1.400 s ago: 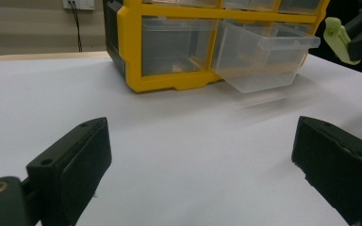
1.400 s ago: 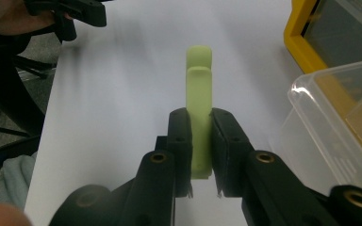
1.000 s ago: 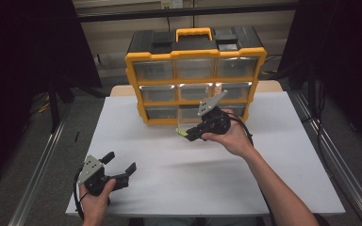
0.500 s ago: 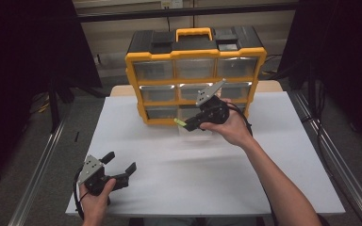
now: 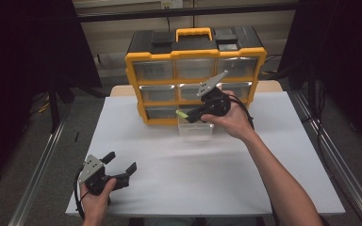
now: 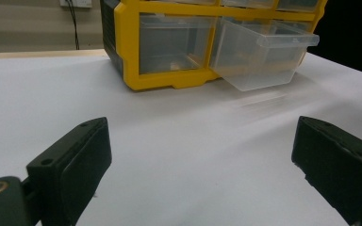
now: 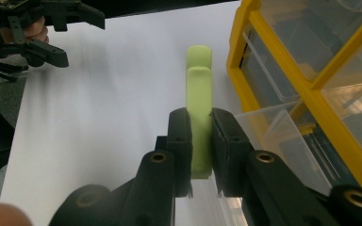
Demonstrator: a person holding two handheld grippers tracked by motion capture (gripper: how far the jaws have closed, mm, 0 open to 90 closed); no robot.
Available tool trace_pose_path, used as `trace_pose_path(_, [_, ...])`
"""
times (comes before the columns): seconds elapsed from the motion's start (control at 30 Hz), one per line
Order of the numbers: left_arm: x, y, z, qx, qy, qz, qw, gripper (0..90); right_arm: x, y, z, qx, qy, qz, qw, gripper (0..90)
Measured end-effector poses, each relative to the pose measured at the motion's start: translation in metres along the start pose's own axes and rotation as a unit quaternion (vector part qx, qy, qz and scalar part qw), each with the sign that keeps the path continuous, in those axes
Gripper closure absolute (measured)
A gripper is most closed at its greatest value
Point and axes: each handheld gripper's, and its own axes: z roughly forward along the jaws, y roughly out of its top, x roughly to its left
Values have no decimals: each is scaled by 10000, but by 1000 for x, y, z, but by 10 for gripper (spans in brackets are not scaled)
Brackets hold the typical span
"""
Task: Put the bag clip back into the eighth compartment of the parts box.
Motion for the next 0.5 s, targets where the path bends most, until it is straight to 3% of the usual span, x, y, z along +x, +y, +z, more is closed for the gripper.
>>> trace_pose_path(0.13, [-1,1,-1,-57,4,-47,10000,55,-4,2,-3,-34,-53,43,10000,787])
trace_pose_path(0.17, [1,1,-2,-10,34,55,10000,55,-5,2,-4,-12,-63,42,10000,787])
trace_pose_path(0.3, [-1,1,-1,-27,23,-47,10000,55,-10,5,-6,38,-96,79,9999,787])
trace_pose_path(0.5, [-1,1,-2,-33,24,-40,10000,55,-18,8,-7,34,-159,211,9996,787])
